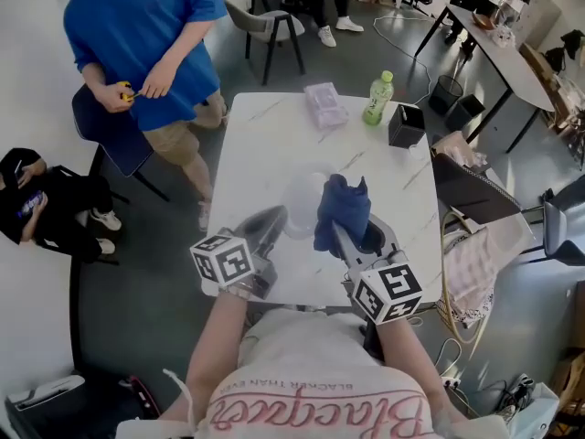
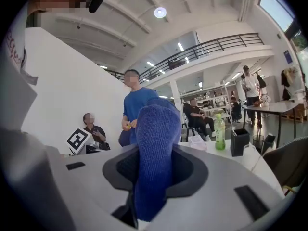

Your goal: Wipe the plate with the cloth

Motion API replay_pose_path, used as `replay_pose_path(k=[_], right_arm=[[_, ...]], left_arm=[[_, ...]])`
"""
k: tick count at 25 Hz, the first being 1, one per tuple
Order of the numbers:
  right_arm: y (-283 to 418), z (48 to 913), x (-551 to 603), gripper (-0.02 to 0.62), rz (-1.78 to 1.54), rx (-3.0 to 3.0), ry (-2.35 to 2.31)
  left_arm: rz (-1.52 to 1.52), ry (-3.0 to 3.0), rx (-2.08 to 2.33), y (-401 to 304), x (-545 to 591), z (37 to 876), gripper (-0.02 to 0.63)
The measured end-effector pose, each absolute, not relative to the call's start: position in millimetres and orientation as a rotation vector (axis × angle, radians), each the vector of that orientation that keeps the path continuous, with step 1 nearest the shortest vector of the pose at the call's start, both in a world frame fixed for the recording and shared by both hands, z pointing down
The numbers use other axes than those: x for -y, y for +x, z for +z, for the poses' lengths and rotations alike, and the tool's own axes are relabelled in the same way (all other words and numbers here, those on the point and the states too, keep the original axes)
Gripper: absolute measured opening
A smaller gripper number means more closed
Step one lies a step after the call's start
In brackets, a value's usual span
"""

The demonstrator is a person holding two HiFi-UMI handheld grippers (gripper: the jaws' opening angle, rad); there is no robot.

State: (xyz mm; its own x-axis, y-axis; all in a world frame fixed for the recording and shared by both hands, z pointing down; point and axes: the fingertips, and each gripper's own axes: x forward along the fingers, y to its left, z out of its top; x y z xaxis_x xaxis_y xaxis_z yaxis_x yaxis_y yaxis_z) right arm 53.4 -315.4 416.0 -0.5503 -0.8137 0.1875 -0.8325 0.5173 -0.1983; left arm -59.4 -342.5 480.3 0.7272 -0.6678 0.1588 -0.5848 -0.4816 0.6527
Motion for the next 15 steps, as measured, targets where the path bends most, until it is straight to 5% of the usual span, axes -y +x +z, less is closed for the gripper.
replay_pose_path(k=[15], right_arm=[[-17.1, 366.2, 331.9, 0.115, -0.203, 2.559, 1.183]], left_arm=[[-0.145, 2.445, 1.038, -48.0, 321.8, 414.9, 0.015]])
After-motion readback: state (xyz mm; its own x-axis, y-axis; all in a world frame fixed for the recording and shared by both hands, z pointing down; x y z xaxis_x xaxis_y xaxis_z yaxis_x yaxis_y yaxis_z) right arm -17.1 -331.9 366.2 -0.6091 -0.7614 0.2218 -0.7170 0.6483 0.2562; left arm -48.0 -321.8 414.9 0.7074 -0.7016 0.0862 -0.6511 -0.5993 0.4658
